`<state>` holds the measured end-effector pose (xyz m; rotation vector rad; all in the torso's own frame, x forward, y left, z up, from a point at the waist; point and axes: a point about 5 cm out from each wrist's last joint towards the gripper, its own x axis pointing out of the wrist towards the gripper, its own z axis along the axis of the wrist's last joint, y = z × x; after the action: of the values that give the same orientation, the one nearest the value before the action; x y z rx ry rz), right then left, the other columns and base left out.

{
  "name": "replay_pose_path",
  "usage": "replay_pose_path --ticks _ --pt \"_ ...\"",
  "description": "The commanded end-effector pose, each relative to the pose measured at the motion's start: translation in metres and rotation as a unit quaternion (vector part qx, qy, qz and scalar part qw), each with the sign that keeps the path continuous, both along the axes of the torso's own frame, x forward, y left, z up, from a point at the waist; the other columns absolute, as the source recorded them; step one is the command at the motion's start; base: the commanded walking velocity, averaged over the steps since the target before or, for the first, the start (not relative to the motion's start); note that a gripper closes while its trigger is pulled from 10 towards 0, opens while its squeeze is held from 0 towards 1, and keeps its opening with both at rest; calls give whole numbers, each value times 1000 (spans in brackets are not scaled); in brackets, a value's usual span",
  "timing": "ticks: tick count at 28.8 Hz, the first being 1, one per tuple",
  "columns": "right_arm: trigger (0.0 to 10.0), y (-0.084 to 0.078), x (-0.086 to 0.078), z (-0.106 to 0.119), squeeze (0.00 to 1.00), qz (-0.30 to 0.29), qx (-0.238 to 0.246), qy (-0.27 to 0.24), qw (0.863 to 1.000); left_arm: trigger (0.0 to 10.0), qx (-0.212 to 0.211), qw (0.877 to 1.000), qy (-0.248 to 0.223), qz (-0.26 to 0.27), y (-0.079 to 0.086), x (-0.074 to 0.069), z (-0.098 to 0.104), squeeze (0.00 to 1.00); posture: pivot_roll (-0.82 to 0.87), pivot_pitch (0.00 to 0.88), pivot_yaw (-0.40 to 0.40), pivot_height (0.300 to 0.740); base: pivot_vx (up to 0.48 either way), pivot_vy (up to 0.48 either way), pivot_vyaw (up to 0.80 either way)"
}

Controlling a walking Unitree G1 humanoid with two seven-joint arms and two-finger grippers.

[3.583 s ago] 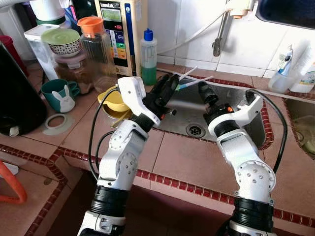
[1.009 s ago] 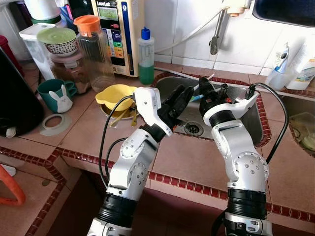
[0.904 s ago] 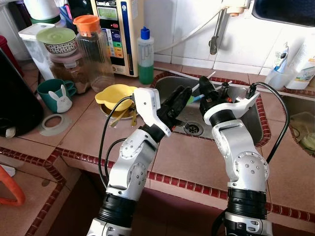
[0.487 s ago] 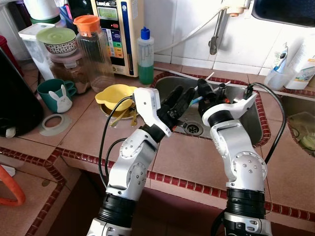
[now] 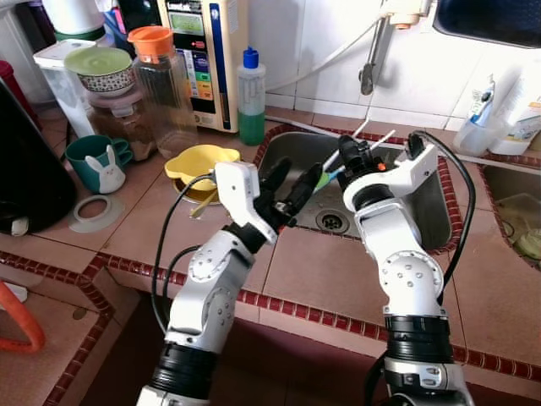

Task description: Kitchen organization

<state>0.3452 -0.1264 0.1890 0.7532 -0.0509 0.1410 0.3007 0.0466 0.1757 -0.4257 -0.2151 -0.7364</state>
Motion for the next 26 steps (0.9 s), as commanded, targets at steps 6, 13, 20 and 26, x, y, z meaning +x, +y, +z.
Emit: replay_pose_path --ticks 6,13,20,26 --pt "0 2 10 0 0 29 -204 -56 977 10000 15 1000 -14 -22 -7 -5 2 1000 -5 0 5 740 0 0 0" --pt "10000 -12 15 -25 0 42 -447 -57 892 10000 27 999 -11 -24 -7 -6 -1 1000 -2 0 4 740 0 0 0" --pt "10000 -33 14 -54 0 55 -557 -28 829 10000 60 998 -3 -27 -6 -8 -9 1000 9 0 4 740 0 0 0" --pt "10000 -54 19 -65 0 47 -597 9 801 10000 111 993 12 -31 -6 -11 -23 1000 13 0 8 740 0 0 0"
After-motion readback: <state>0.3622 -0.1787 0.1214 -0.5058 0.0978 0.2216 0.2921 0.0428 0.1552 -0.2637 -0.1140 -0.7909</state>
